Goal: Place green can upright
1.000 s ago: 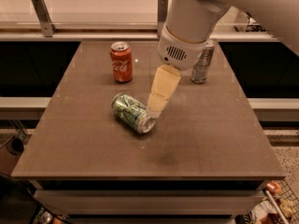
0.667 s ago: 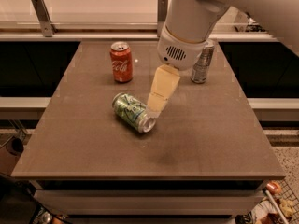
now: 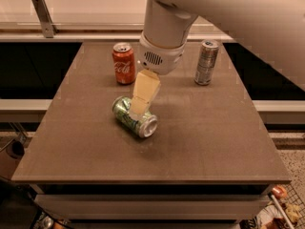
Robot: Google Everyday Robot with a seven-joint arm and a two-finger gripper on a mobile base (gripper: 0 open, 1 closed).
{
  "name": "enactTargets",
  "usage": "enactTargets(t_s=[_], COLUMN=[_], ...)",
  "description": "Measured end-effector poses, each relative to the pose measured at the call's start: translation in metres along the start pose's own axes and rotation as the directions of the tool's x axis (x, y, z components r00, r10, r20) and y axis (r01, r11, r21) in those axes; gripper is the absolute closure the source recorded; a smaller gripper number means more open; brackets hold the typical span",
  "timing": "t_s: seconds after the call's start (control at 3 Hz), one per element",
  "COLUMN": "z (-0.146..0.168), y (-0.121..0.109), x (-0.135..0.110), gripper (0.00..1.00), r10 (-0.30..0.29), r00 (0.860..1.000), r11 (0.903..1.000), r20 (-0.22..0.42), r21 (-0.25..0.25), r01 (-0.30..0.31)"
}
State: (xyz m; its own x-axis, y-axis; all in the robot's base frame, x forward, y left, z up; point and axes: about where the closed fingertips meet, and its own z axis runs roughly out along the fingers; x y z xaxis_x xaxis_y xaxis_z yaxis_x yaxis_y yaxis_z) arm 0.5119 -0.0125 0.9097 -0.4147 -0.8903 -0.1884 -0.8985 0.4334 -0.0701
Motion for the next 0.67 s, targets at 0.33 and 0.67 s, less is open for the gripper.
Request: enactTargets(t_s=[0.33, 0.67], z=[0.0142, 0.0210], y=[0.0024, 0.0096], x=[-0.0058, -0.0076], gripper=[0.00, 0.00], r10=[0.077, 0.170], r00=[0.994, 0.977], r11=[0.9970, 0.9853], r20=[-0.071, -0.126], r21=[0.012, 0.031], r01=[-0.076, -0.168])
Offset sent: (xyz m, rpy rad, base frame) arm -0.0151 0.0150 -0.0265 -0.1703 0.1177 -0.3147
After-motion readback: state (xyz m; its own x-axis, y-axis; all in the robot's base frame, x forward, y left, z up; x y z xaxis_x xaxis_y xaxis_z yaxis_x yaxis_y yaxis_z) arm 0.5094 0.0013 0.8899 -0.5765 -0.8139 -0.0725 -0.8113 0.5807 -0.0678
